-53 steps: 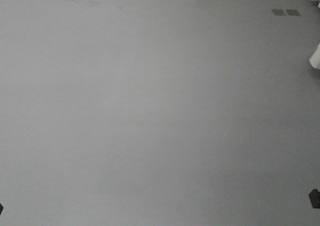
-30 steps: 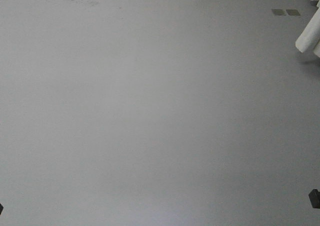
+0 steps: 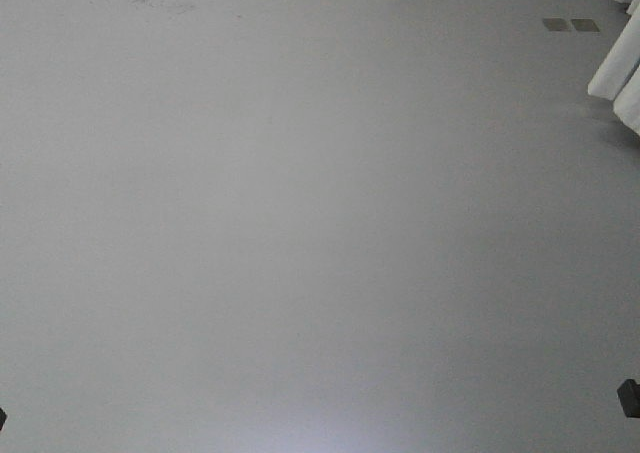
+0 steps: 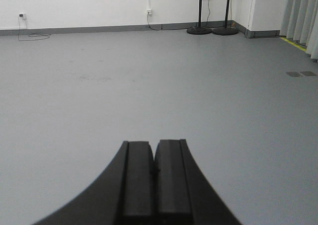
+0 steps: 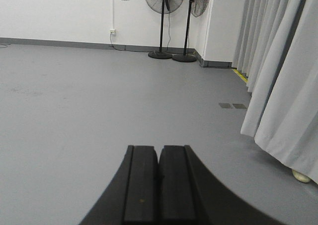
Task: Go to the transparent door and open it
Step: 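Drive the base forward across the grey floor toward the glass door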
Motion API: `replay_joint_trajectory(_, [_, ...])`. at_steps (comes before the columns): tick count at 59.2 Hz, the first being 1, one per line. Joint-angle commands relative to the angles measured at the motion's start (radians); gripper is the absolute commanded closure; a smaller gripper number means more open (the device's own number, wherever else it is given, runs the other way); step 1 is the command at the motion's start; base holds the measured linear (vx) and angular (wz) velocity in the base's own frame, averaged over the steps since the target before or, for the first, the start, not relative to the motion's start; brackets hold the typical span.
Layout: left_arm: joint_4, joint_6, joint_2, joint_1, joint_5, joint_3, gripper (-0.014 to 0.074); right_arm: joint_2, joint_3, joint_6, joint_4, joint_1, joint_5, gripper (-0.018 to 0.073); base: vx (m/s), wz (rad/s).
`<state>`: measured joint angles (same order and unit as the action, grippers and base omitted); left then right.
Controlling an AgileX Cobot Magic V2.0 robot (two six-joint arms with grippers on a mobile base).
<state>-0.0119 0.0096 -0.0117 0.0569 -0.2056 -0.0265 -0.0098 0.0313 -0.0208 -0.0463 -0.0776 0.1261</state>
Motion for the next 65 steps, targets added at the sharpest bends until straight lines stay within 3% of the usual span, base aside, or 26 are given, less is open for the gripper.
replay_joint_trajectory(1, [-0.007, -0.010, -0.011, 0.004, 0.084, -0.031, 0.0602, -0.015, 0.012, -0.009, -0.005, 0.001, -0.085, 0.0567, 0.06, -0.01])
replay_joint_trajectory(65, [-0.007, -0.010, -0.011, 0.004, 0.084, -0.031, 0.0602, -0.015, 0.012, -0.009, -0.005, 0.001, -0.085, 0.0567, 0.24, -0.03])
